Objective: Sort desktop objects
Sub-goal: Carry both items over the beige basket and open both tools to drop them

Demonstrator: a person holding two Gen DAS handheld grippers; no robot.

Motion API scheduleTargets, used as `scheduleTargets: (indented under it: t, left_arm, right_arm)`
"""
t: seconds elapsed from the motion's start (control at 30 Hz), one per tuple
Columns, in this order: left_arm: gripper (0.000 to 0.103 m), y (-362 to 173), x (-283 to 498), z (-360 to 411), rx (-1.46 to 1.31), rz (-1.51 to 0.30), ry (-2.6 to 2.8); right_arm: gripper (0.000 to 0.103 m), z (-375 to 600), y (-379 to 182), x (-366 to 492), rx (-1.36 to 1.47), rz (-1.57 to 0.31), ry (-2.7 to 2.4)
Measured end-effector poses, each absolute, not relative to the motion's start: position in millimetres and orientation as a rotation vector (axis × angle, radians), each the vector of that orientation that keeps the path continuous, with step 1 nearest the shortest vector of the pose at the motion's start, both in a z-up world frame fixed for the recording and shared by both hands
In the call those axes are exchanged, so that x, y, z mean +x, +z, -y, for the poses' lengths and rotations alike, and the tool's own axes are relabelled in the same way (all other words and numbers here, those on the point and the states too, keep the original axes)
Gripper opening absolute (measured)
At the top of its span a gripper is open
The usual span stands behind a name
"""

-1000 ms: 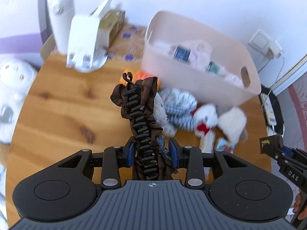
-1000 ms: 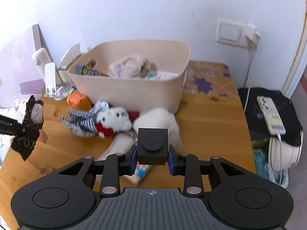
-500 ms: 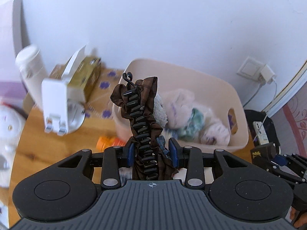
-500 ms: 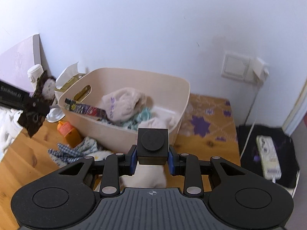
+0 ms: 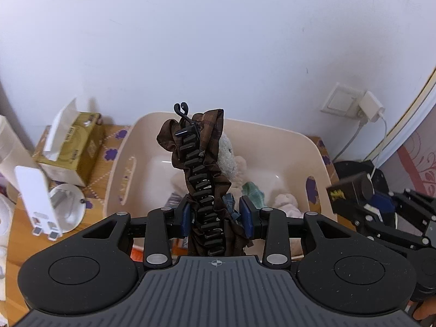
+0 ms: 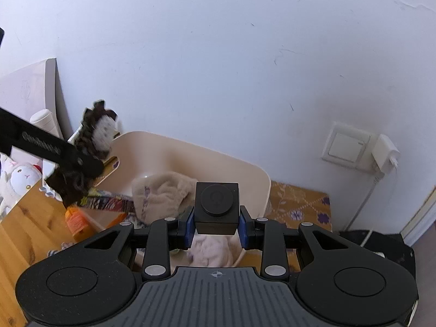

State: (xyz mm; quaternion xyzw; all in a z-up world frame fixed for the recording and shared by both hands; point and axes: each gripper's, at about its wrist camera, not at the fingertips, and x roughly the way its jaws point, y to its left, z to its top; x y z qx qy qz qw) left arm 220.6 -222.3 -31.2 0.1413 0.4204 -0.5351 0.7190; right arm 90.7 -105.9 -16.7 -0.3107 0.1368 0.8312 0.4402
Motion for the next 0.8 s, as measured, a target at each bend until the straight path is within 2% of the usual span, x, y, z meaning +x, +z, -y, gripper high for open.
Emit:
scheduleTargets:
  t: [0.47, 0.73, 0.77, 0.8]
  left_arm:
    - [0.037, -84, 209, 278, 0.547, -1.004, -1.176]
    - [0.038, -98, 204, 281, 0.612, -1.038, -1.183]
    - [0.042, -97, 203, 281, 0.620, -1.029, -1.183]
    - [0.053, -97, 203, 278, 0.625, -1.026, -1.187]
  right_arm:
    - [0.029, 77, -53, 67, -0.948, -0.400, 2.091]
    - [0.029, 70, -69, 58, -1.060, -0.433, 2.081]
    - [0.029, 71, -69, 59, -1.063, -0.439, 2.079]
    - [0.041, 71, -70, 59, -1.064, -0.446, 2.079]
